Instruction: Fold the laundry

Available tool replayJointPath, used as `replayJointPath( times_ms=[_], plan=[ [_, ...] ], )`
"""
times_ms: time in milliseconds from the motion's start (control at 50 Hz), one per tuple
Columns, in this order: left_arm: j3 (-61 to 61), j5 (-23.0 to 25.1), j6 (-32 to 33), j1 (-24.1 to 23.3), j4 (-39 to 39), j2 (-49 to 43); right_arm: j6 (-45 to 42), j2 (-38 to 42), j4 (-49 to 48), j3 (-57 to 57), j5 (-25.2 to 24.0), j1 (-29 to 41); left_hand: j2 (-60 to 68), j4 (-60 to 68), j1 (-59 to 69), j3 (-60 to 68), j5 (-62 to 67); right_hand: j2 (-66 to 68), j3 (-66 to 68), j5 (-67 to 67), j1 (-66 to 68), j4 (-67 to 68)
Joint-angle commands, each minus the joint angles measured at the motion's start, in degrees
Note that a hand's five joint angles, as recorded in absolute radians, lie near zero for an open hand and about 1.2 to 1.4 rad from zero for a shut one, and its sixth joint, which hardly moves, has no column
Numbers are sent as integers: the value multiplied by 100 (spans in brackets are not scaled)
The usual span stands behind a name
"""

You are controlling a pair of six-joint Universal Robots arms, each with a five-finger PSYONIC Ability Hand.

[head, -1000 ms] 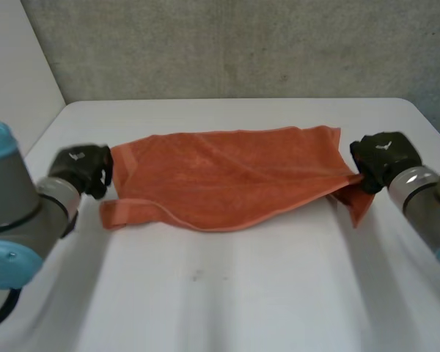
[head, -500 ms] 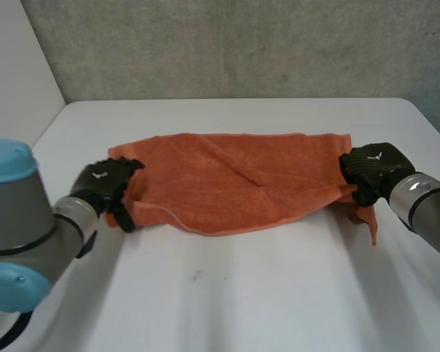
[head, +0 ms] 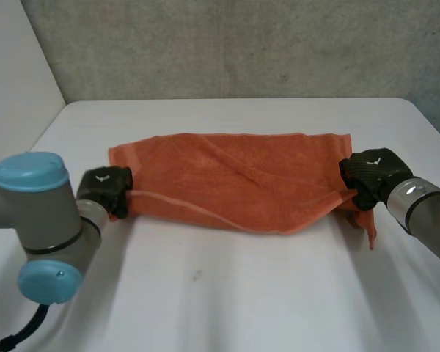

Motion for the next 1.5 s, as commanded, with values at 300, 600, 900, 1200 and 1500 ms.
replayJointPath(
  times_ms=[300,600,900,1200,1500],
  plan=[
    [-1530,947,1605,855,-950,3523,-1923,-1691,2518,110,-25,-490,1211,1213,1411,1218,1304,1237,1220,1318,2384,1178],
    [-1126,1141,1641,1067,-388,1405,-2258,205,1561,-414,133,-394,1211,1213,1411,1218,1304,1237,1220,1318,2384,1178],
    [2275,1080,1526,672,2310,632,-1337,376,-2470,-3493,1162,538,1211,1213,1411,1218,1304,1237,1220,1318,2384,1178],
    [836,1071,762,619,2355,1080,-1054,-74,-1912,-1744,793,512,1211,1213,1411,1218,1304,1237,1220,1318,2384,1178],
    [-467,1071,823,663,2372,-27,-993,1076,-1806,-57,10,459,1211,1213,1411,1218,1304,1237,1220,1318,2384,1178]
  ],
)
